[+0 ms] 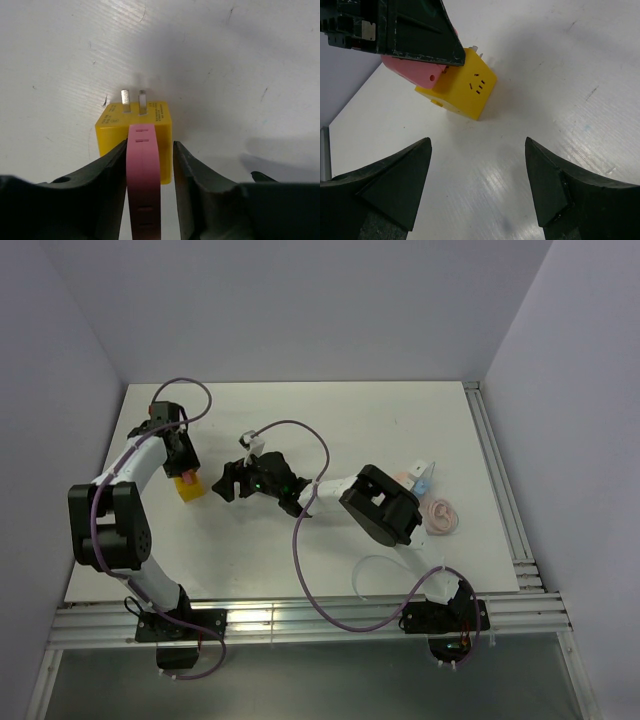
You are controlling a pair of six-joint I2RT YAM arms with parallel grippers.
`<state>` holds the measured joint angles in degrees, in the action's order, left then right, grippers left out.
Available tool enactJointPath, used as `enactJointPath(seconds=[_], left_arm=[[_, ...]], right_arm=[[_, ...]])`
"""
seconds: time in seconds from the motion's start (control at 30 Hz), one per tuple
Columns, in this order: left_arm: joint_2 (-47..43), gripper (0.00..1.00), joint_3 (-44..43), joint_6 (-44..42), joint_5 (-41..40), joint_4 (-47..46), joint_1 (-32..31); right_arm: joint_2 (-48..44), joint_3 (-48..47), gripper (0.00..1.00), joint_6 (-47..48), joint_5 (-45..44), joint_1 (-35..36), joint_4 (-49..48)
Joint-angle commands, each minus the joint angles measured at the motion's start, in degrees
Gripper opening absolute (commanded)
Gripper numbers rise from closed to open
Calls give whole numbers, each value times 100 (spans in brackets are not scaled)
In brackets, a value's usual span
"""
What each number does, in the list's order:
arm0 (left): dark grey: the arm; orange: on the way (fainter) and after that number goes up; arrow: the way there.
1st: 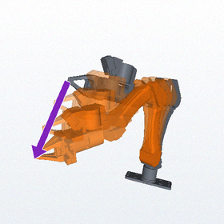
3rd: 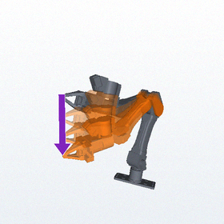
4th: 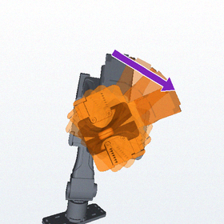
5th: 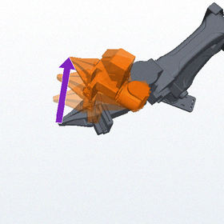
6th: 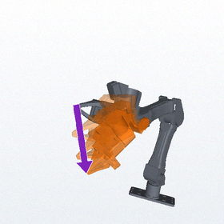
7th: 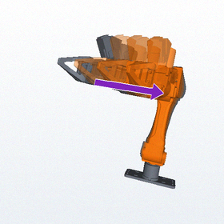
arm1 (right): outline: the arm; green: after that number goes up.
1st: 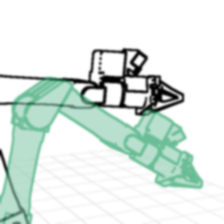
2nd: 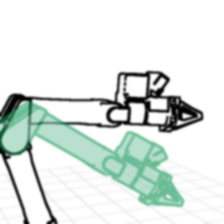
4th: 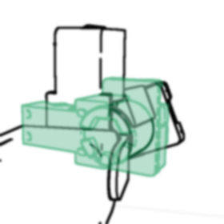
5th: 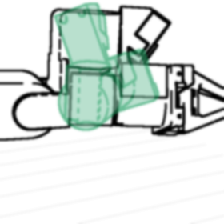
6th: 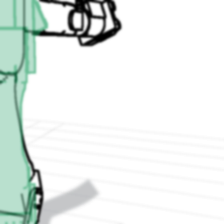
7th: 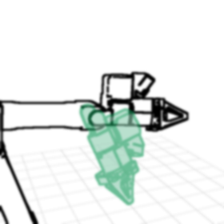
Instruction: Insert the plug
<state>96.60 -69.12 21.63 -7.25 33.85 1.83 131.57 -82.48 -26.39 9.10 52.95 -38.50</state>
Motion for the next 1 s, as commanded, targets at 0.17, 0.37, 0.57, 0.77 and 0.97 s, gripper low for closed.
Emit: enactJointPath(seconds=[0.17, 0.37, 0.57, 0.77, 0.97], left_arm=[[0, 50, -128, 43, 329, 579, 11], [-237, 50, -268, 26, 259, 869, 11], [-493, 47, -242, 61, 285, 931, 11], [-554, 46, -383, 61, 224, 1010, 11], [-545, 39, -418, 43, 197, 1028, 28]], right_arm=[[-131, -23, 82, -85, 65, -48, -316], [-123, -14, 82, -129, 100, -39, -342], [-105, -5, 82, -200, 144, -48, -369], [-140, 21, 82, -200, 153, -48, -377], [-114, 12, 81, -235, 197, -39, -413]])
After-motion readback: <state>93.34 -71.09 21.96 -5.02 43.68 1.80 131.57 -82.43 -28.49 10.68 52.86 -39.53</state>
